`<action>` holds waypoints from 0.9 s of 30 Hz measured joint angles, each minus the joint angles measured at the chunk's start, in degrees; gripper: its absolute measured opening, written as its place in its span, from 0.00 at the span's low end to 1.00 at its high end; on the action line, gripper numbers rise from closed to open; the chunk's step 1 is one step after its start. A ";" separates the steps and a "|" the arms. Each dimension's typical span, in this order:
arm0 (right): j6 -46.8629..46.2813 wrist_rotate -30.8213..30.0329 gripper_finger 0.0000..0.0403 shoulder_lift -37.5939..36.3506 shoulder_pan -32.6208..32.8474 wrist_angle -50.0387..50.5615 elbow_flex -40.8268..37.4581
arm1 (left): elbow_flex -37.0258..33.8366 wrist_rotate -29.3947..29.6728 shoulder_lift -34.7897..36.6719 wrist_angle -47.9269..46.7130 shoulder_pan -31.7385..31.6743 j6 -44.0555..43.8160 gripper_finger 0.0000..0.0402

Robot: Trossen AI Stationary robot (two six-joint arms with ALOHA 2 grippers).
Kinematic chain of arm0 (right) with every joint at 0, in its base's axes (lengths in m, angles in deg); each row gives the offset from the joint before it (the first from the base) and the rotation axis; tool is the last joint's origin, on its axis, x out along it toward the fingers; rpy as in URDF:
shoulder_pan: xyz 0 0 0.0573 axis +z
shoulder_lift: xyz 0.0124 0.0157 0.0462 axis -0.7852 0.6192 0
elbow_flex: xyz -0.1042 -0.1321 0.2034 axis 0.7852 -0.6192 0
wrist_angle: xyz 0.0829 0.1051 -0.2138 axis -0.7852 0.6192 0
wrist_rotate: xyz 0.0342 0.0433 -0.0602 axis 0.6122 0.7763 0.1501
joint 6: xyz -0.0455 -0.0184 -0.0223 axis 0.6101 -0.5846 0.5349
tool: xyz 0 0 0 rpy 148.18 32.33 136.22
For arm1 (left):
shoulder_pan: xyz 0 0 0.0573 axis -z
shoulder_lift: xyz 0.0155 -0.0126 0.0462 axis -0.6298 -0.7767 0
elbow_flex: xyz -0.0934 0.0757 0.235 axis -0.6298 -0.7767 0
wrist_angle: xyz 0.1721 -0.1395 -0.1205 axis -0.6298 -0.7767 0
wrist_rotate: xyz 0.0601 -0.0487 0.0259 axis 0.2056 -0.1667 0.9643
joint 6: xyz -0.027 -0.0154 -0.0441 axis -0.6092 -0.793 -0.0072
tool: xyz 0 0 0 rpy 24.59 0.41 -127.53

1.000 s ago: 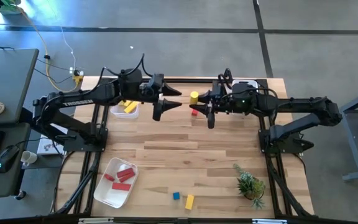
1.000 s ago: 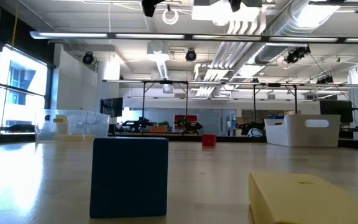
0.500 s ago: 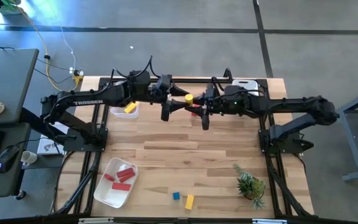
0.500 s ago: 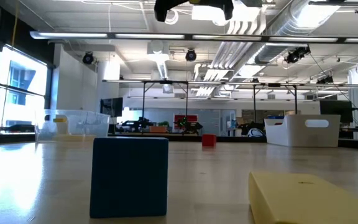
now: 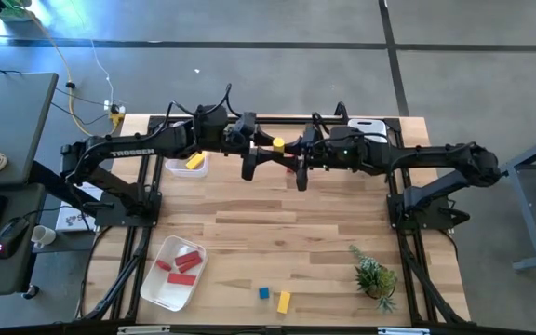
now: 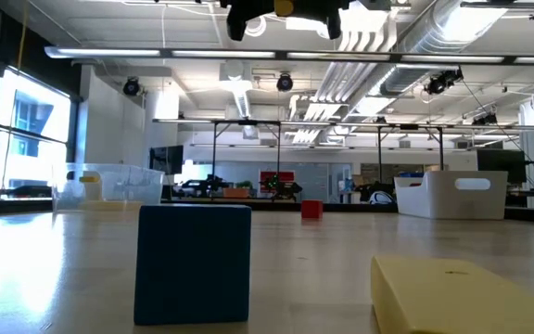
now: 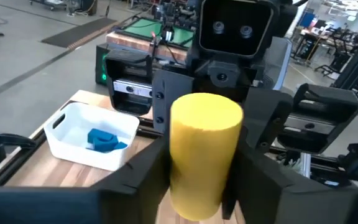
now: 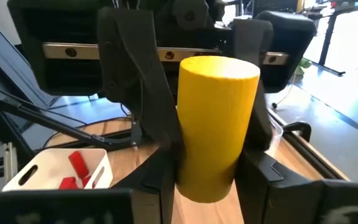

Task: Sort & place blocks by color
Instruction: Put the yellow block into the transparent bin

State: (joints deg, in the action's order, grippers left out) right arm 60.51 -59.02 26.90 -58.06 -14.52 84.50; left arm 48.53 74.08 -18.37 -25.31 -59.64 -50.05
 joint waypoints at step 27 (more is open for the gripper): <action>-1.20 -6.22 0.58 -0.02 -2.88 10.17 -0.04 | 0.02 22.77 1.09 -35.81 -1.52 3.19 0.27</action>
State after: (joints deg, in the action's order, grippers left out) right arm 59.31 -65.24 26.88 -60.94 -4.35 84.45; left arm 48.55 96.85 -17.28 -61.12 -61.17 -46.86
